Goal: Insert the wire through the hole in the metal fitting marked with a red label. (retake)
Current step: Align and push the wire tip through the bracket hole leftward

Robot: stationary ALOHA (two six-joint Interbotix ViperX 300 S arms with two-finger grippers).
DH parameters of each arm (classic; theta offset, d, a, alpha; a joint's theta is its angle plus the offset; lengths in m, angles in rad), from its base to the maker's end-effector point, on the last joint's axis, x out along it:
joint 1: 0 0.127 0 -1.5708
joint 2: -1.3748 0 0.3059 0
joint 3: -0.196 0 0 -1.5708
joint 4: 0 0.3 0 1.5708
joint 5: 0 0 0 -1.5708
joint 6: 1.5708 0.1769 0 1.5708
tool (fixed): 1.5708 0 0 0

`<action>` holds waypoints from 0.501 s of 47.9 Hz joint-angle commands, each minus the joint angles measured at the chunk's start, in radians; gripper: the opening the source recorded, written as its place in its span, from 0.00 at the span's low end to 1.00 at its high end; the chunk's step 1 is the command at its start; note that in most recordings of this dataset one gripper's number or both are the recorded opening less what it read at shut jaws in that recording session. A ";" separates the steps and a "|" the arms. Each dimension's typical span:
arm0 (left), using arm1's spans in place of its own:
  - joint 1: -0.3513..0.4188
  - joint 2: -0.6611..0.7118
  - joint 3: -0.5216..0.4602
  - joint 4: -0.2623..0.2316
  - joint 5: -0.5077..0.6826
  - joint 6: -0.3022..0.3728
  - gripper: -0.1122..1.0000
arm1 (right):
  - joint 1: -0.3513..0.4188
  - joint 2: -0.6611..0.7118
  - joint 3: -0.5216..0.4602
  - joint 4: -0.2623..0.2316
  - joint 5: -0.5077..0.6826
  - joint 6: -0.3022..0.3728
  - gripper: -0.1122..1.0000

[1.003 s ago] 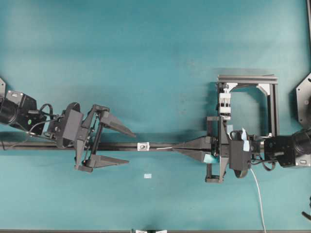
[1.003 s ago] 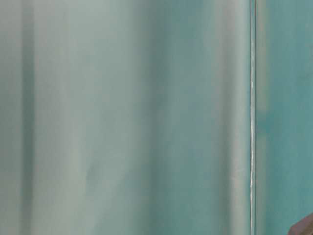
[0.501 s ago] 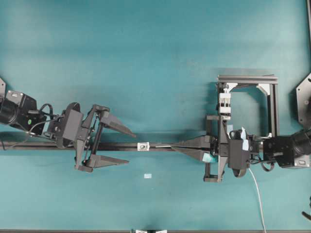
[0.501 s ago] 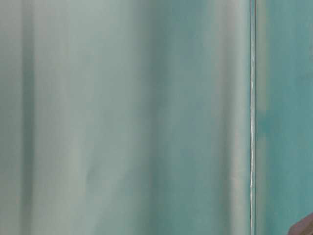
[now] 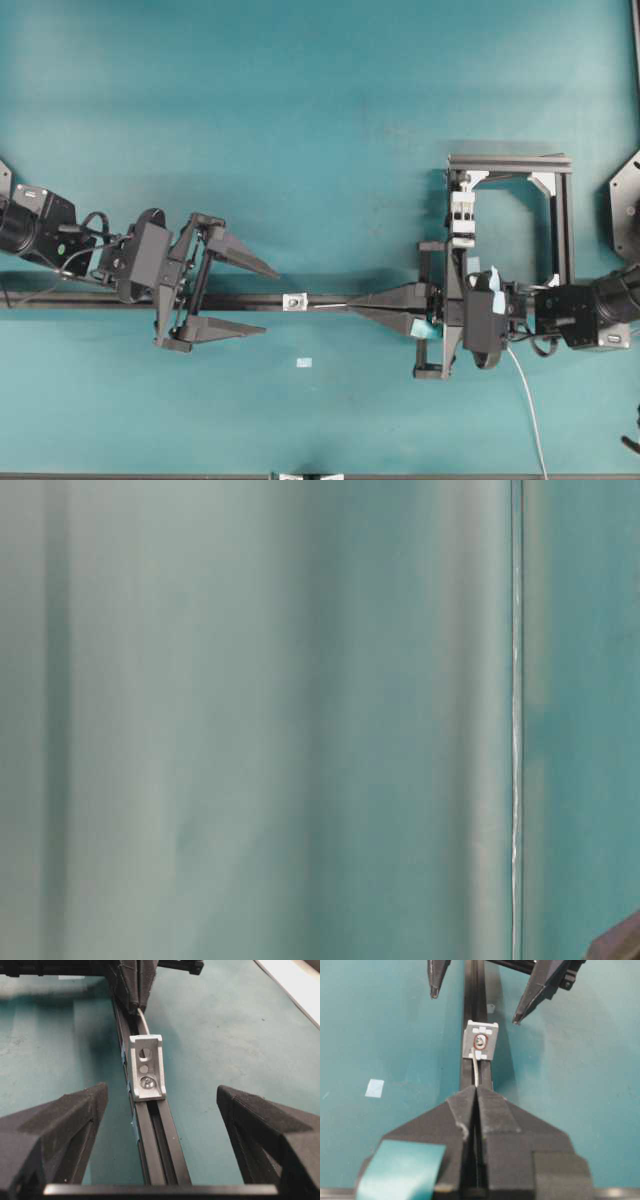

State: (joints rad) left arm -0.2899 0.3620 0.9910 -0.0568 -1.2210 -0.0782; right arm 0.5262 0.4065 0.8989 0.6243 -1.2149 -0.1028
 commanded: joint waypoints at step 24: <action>0.003 -0.020 0.000 -0.002 -0.003 -0.002 0.54 | -0.014 0.002 -0.035 0.044 0.018 -0.006 0.12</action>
State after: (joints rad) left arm -0.2899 0.3620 0.9940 -0.0552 -1.2195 -0.0782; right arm 0.5200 0.4188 0.8698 0.6642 -1.1996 -0.1074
